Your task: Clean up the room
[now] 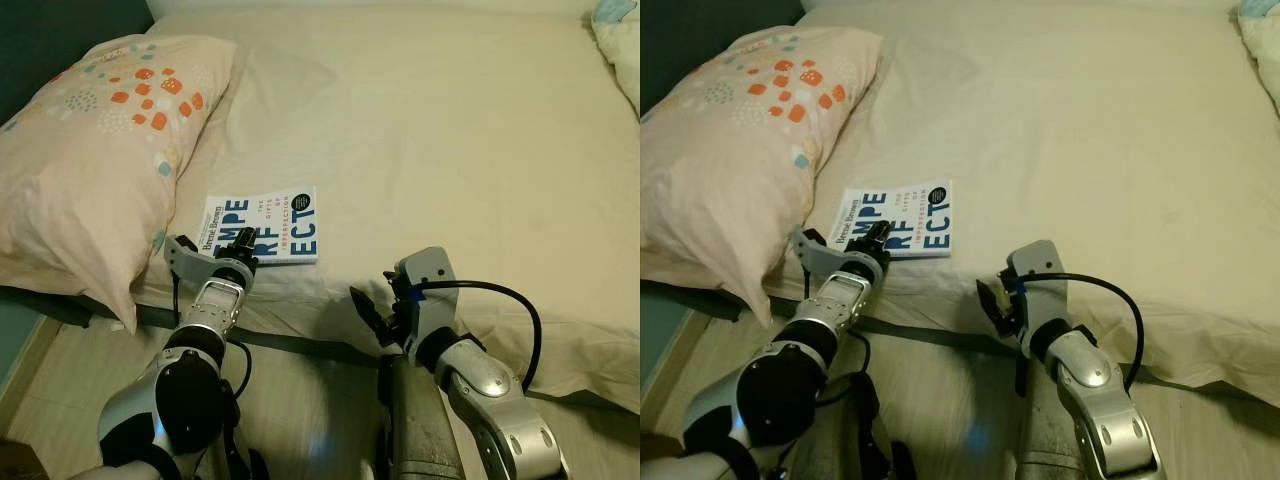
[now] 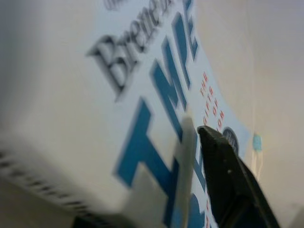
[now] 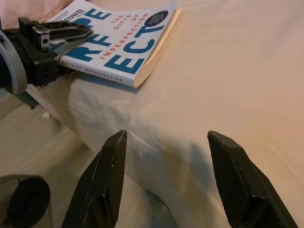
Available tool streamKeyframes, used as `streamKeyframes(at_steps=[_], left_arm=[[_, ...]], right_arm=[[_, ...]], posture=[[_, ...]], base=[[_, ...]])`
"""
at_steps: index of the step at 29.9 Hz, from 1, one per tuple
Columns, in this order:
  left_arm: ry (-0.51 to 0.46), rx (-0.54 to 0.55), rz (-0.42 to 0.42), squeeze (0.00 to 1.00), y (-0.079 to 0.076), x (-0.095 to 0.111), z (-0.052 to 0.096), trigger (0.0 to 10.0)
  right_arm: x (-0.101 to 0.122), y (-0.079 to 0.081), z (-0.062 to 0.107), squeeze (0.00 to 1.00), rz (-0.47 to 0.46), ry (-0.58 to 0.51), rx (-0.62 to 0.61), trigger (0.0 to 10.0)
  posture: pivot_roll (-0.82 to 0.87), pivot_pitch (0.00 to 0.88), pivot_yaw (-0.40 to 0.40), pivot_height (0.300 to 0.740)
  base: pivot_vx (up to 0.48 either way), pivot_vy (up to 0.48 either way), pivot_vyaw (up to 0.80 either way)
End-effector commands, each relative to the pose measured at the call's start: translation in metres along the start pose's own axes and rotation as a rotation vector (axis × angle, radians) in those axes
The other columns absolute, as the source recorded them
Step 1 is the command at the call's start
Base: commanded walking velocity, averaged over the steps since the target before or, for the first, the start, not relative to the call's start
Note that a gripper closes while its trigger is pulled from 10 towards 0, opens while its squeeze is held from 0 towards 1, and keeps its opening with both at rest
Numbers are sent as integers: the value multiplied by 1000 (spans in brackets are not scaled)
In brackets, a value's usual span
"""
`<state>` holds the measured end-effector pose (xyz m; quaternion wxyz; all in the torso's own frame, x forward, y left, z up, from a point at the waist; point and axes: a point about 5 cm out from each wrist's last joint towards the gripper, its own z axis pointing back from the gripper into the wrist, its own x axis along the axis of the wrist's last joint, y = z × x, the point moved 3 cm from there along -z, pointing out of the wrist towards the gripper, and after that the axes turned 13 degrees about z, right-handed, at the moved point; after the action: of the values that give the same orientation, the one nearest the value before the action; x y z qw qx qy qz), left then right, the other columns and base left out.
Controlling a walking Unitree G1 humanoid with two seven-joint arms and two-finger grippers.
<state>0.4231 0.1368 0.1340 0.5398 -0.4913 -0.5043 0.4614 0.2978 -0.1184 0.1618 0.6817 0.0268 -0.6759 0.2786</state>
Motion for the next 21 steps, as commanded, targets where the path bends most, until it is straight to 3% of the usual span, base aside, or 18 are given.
streamKeyframes(at_steps=[1,5,6,10,12,13,15,21], left_arm=[[2,32,-44,1000,14,8,6,10000],[-12,54,-85,1000,23,18,11,10000],[-6,71,-130,0,29,24,14,10000],[2,81,-157,0,34,27,17,10000],[34,115,-291,0,45,42,25,10000],[34,115,-291,0,45,42,25,10000],[25,140,-360,0,49,62,30,10000],[26,132,-393,0,49,80,36,10000]], right_arm=[[-5,6,2,0,-17,6,17,10000],[-6,7,1,0,-22,6,18,10000],[-6,9,1,0,-25,6,23,10000],[-6,10,0,0,-26,6,27,10000],[-5,12,0,0,-28,5,35,10000],[-5,12,0,0,-28,5,35,10000],[-5,12,0,0,-27,5,36,10000],[-8,13,0,0,-31,10,38,10000]], posture=[[-289,366,101,547],[-286,368,97,547],[-285,368,94,547],[-282,367,90,547],[-286,368,87,547],[-286,368,87,547],[-281,366,86,547],[-270,361,96,547]], base=[[0,0,0],[0,0,0],[0,0,0],[0,0,0],[0,0,0],[0,0,0],[0,0,0],[0,0,0]])
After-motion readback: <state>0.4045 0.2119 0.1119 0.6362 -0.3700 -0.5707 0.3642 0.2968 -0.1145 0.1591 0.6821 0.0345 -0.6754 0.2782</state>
